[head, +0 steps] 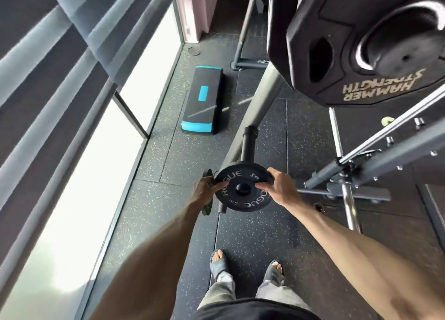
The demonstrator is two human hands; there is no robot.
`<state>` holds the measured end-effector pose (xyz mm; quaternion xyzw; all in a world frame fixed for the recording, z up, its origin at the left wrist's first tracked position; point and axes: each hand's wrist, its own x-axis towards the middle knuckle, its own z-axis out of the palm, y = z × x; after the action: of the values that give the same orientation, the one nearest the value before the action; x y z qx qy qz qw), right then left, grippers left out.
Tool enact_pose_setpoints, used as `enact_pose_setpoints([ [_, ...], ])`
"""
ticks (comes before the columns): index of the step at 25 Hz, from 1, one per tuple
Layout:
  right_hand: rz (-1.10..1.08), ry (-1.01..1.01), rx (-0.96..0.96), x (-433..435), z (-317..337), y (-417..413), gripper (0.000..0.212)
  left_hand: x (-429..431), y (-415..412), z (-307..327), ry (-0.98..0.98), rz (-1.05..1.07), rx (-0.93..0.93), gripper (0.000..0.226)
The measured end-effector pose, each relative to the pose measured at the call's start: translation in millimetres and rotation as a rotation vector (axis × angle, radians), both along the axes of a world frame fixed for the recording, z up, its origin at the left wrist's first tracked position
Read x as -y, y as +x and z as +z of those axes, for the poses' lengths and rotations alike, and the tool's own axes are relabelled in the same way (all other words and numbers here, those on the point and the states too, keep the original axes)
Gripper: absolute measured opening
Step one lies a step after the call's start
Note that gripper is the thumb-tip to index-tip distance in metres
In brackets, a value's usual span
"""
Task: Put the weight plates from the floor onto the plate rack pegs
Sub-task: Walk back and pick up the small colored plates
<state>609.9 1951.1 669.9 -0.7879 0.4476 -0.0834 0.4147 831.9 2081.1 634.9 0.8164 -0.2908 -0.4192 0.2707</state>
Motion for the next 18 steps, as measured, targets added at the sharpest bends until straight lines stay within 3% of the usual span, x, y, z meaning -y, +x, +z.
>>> enact_pose_setpoints([
  [2, -0.039, -0.038, -0.031, -6.8, -10.1, -3.8, 0.046, 8.7, 8.2, -10.0, 0.008, -0.074, 0.021, 0.072],
  [5, -0.136, -0.037, -0.071, -19.6, -25.1, -1.5, 0.046, 15.9, 12.4, -15.0, 0.032, -0.163, 0.025, 0.049],
  [9, -0.145, -0.176, -0.122, -11.2, -16.5, 14.8, 0.009, 28.6, 17.1, -13.7, 0.023, -0.21, 0.053, 0.021],
  [10, -0.145, -0.189, -0.13, -2.5, -11.5, 20.8, 0.011, 33.2, 20.4, -11.5, 0.009, -0.21, 0.055, 0.018],
  [12, -0.127, -0.2, -0.164, 18.7, -6.3, 32.6, 0.018, 40.9, 28.9, -9.3, -0.011, -0.203, 0.069, 0.026],
  [15, -0.092, -0.141, -0.182, 44.7, -2.3, 46.0, 0.013, 43.5, 43.0, -1.7, 0.022, -0.253, 0.2, 0.059],
  [18, -0.085, -0.174, -0.199, 50.2, -2.1, 49.0, 0.014, 43.3, 51.2, 1.9, 0.005, -0.332, 0.234, 0.063],
])
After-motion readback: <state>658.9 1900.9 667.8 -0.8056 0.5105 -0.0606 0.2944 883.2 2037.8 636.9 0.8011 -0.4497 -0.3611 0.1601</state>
